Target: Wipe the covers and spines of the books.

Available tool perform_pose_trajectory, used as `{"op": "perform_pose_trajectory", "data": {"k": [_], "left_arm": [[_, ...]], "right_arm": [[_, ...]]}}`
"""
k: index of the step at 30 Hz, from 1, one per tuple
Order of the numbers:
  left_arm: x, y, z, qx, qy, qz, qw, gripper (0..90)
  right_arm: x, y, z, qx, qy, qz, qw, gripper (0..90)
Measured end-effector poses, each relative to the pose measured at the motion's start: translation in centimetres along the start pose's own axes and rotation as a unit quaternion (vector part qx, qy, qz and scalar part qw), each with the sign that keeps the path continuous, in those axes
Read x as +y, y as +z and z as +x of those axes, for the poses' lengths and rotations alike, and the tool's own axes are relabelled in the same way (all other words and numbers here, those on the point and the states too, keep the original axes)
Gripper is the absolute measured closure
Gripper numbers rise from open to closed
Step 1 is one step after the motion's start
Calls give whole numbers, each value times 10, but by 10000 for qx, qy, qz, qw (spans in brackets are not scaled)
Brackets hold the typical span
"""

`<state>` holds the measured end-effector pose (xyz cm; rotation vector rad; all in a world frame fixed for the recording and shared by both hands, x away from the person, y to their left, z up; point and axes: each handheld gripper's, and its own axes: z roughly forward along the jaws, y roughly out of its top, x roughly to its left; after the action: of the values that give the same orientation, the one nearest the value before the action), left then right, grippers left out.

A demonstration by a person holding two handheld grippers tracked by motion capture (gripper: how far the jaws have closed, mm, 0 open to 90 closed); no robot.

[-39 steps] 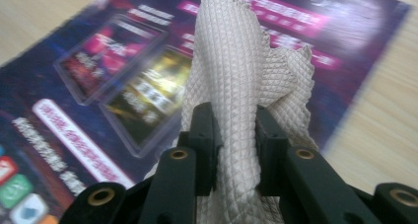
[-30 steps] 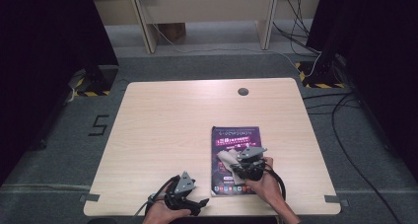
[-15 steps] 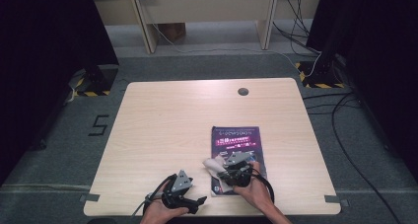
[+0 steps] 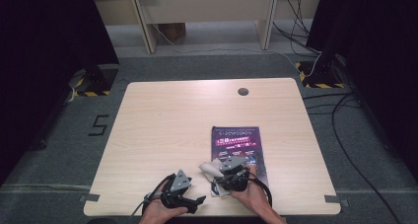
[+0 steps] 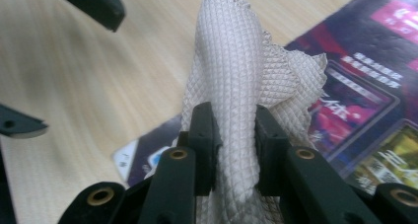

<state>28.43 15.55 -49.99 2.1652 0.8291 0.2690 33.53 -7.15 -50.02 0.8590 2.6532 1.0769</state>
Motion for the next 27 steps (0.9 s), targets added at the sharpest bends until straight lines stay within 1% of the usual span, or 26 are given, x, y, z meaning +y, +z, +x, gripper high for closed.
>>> {"op": "perform_pose_trajectory", "data": {"k": [2, 4, 5, 10, 14, 20, 24, 27], "left_arm": [[-1, 0, 1, 29, -11, 5, 10000, 190], [0, -1, 1, 27, -34, -5, 10000, 190], [-1, -1, 1, 40, -40, -10, 10000, 190], [-1, -4, 4, 70, -77, -37, 9999, 190], [-2, -6, 7, 103, -122, -45, 9999, 188], [-5, -11, 11, 172, -218, -75, 9996, 185], [-6, -11, 10, 169, -201, -47, 9996, 183], [-6, -11, 10, 166, -196, -46, 9997, 183]], "right_arm": [[0, 1, 3, 63, -34, -16, 10000, 748], [0, 1, 5, 65, -69, -13, 10000, 748], [0, 1, 5, 58, -88, -14, 9999, 747], [-3, -4, -1, 36, -16, 14, 10000, 748], [-6, -6, 1, 45, -51, 25, 10000, 752], [-7, -5, 14, 193, -159, 22, 9997, 754], [-6, -3, 22, 308, -229, -4, 9993, 755], [-5, -2, 23, 312, -263, -6, 9992, 753]]}}
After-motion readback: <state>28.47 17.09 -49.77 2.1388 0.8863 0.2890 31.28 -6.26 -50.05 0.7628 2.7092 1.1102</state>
